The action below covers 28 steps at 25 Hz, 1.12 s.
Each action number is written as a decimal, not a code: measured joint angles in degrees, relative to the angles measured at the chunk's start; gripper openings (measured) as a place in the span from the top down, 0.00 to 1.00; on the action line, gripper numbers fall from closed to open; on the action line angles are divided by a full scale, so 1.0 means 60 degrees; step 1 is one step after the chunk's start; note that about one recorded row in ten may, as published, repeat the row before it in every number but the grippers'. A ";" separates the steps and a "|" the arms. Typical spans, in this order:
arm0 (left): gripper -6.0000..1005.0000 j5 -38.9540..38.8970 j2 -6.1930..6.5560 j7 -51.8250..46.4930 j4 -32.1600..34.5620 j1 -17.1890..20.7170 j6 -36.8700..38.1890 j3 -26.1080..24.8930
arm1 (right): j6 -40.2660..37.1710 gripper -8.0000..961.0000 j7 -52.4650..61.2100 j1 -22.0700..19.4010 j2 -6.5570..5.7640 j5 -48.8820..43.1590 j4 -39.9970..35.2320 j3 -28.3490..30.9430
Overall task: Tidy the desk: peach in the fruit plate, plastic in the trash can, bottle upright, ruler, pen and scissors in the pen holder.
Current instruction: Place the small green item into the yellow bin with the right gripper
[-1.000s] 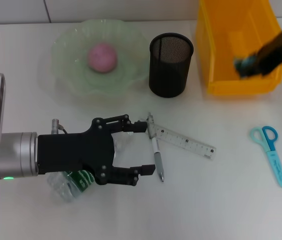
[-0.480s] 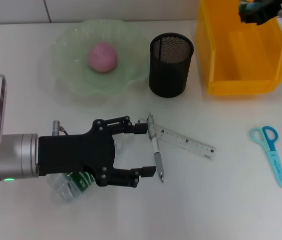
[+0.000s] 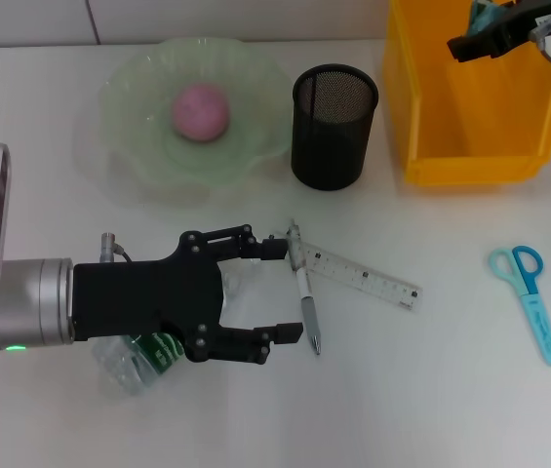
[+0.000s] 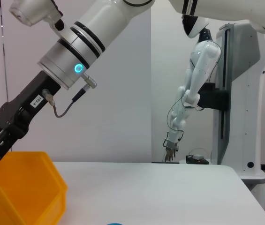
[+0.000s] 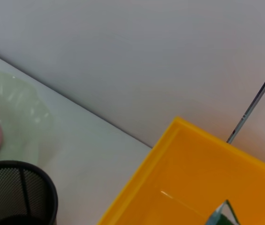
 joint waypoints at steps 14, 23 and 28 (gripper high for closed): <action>0.17 0.0037 0.0002 0.0011 0.0012 -0.0019 0.0000 0.0006 | -0.1086 0.12 -0.0070 -0.0084 -0.0304 0.1455 -0.0414 0.0982; 0.17 0.0035 0.0001 -0.0023 0.0005 -0.0092 -0.0010 0.0000 | -0.1262 0.13 -0.0046 -0.0070 -0.0132 0.0354 -0.0697 0.1251; 0.17 0.0057 0.0001 -0.0049 -0.0046 -0.0185 -0.0017 -0.0001 | -0.1341 0.13 -0.0438 -0.0124 -0.0055 0.0447 -0.0803 0.1142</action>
